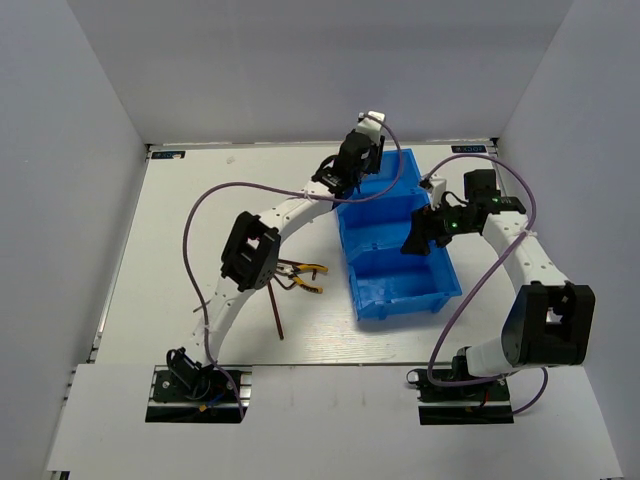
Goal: Sort the tools into containers
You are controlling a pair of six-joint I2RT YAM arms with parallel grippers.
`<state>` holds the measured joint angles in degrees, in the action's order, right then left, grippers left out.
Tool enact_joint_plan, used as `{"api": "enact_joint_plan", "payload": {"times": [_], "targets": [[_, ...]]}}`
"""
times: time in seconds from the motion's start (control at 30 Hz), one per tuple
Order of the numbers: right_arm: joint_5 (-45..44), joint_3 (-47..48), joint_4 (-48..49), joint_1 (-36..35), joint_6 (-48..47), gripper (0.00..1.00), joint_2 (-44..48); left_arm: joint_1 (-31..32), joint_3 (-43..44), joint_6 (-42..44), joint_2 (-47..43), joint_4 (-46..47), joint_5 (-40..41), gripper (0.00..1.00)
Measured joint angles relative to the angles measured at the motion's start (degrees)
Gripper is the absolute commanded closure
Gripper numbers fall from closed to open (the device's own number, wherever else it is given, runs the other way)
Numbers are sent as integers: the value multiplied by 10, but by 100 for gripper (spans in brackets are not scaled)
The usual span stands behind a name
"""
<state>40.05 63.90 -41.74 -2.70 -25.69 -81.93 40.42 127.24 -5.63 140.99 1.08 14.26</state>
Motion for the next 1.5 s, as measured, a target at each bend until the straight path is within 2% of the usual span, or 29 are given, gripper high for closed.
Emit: {"api": "enact_joint_plan", "payload": {"times": [0.03, 0.07, 0.13, 0.23, 0.27, 0.3, 0.33, 0.37, 0.4, 0.43, 0.5, 0.53, 0.57, 0.6, 0.67, 0.73, 0.9, 1.03, 1.07, 1.17, 1.33, 1.37, 1.5], "targets": [[0, 0, 0, 1, 0, 14, 0, 2, 0, 0, 3, -2, 1, 36], [0, 0, 0, 1, -1, 14, 1, 3, 0, 0, 3, -8, 1, 31], [1, 0, -1, 1, -7, 16, 2, 5, 0, -3, -1, -6, 2, 23], [14, 2, -9, 0, -29, 33, 2, 6, -1, 3, -21, -11, 3, 21], [25, 6, -16, -1, -42, 58, 0, 6, -7, 7, -36, -14, 4, 18], [38, 12, -21, -2, -56, 74, -2, 6, -25, 12, -59, -18, 6, 21], [51, 20, -24, -6, -70, 85, -5, 6, -56, 15, -94, -23, 12, 42], [64, 29, -27, -11, -83, 100, -10, 6, -93, 17, -134, -29, 17, 55], [75, 39, -30, -19, -94, 100, -15, 6, -136, 18, -183, -32, 21, 68], [82, 48, -31, -29, -103, 100, -21, 4, -186, 17, -236, -41, 26, 85], [90, 74, -30, -65, -117, 99, -44, 2, -283, 16, -351, -48, 42, 89], [92, 87, -28, -85, -123, 88, -58, 0, -338, 11, -418, -58, 54, 89], [90, 99, -26, -106, -124, 81, -71, -1, -386, 2, -476, -70, 65, 66], [83, 112, -24, -132, -123, 63, -88, -2, -434, -7, -535, -79, 80, 50], [73, 134, -4, -185, -110, 52, -121, -5, -520, -40, -641, -111, 110, 25], [54, 151, 19, -231, -87, 45, -151, -9, -586, -79, -714, -145, 131, 18], [0, 203, 67, -311, -32, 44, -228, -10, -706, -190, -829, -270, 163, 14], [-38, 248, 81, -347, -23, 44, -280, -10, -746, -253, -891, -350, 169, 14], [-50, 250, 83, -354, -24, 48, -286, -10, -749, -265, -903, -364, 169, 14], [-83, 251, 83, -376, -32, 57, -291, -10, -752, -292, -927, -393, 169, 14], [-134, 242, 88, -401, -45, 57, -290, -10, -771, -315, -951, -420, 168, 14], [-146, 236, 89, -403, -47, 53, -289, -10, -778, -318, -956, -424, 168, 13], [-198, 203, 91, -404, -47, 50, -282, -10, -800, -323, -971, -428, 167, 13]]}}
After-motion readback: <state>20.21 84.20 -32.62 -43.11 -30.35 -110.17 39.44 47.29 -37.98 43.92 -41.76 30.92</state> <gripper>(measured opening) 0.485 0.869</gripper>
